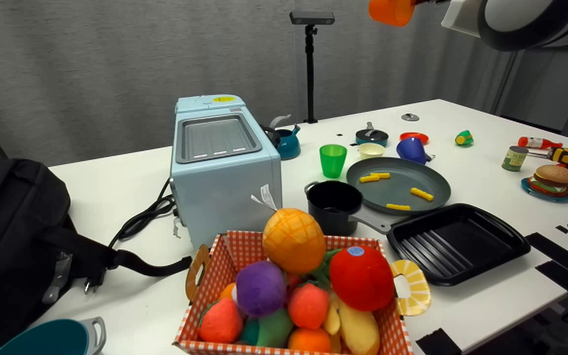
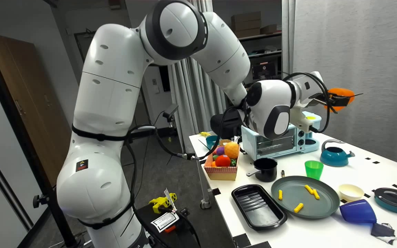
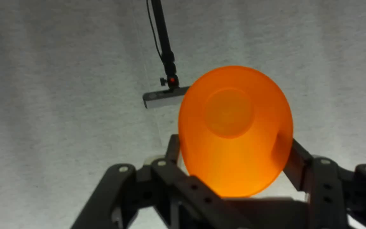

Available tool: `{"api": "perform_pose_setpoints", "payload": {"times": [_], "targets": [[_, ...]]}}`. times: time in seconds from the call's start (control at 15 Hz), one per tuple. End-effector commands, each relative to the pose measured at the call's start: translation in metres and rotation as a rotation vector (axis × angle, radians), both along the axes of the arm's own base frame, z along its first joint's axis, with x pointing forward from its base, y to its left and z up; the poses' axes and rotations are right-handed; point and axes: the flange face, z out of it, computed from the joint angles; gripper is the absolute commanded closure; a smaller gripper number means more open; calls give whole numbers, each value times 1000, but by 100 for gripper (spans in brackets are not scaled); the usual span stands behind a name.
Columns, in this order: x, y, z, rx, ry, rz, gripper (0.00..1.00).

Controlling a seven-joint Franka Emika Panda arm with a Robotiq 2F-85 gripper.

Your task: Pick up the blue and orange cups from the table and pour their contents on the grey plate.

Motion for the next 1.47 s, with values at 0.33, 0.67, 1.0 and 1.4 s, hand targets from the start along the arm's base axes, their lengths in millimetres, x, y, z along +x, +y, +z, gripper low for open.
{"api": "perform_pose_setpoints", "payload": {"times": [0.33, 0.67, 1.0, 1.4], "targets": [[32, -80, -14, 130, 478, -139, 49], [11, -115, -72, 147, 795, -236, 49], [-11, -127, -129, 170, 1111, -304, 49], [-21, -134, -179, 269, 1409, -322, 49]]}}
